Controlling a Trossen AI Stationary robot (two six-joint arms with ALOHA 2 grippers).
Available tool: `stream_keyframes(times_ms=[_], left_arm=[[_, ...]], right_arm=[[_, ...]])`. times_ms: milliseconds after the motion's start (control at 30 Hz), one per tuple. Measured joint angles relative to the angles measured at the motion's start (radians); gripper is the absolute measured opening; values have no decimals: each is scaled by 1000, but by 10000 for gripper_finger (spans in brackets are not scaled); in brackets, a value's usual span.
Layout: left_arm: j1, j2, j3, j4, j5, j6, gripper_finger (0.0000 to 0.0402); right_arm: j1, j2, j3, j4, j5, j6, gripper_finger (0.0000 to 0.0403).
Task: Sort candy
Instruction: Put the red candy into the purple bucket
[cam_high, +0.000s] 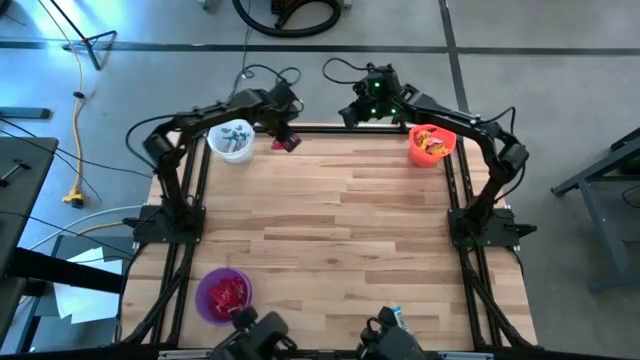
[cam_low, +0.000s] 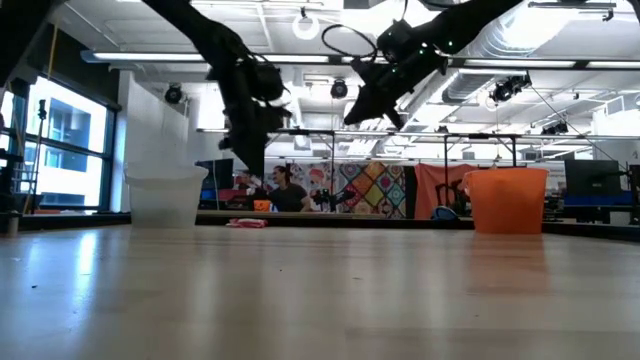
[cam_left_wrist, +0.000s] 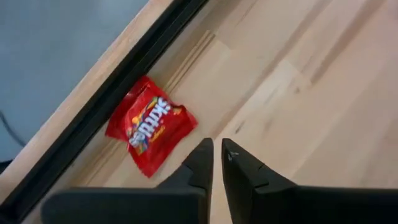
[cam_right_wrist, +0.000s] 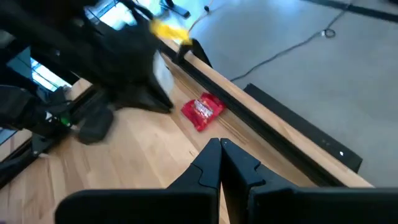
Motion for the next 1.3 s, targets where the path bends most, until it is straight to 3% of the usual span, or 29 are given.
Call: stream_keyframes(times_ms=[300, 433, 633, 933, 1300], left_arm=[[-8, 133, 29, -24, -37, -59, 117], [-14, 165, 30, 1, -102, -60, 163], [-12, 203, 30, 41, -135, -81, 196], [-14, 231, 30, 77, -157, -93, 181], [-10, 231, 30, 83, -150, -51, 53]], right_arm=[[-20, -69, 0, -13, 1, -30, 0], [-21, -79, 0, -13, 3, -33, 0], [-21, -79, 0, -15, 3, -33, 0], [-21, -79, 0, -28, 6, -44, 0], [-21, -79, 0, -32, 6, -45, 0]])
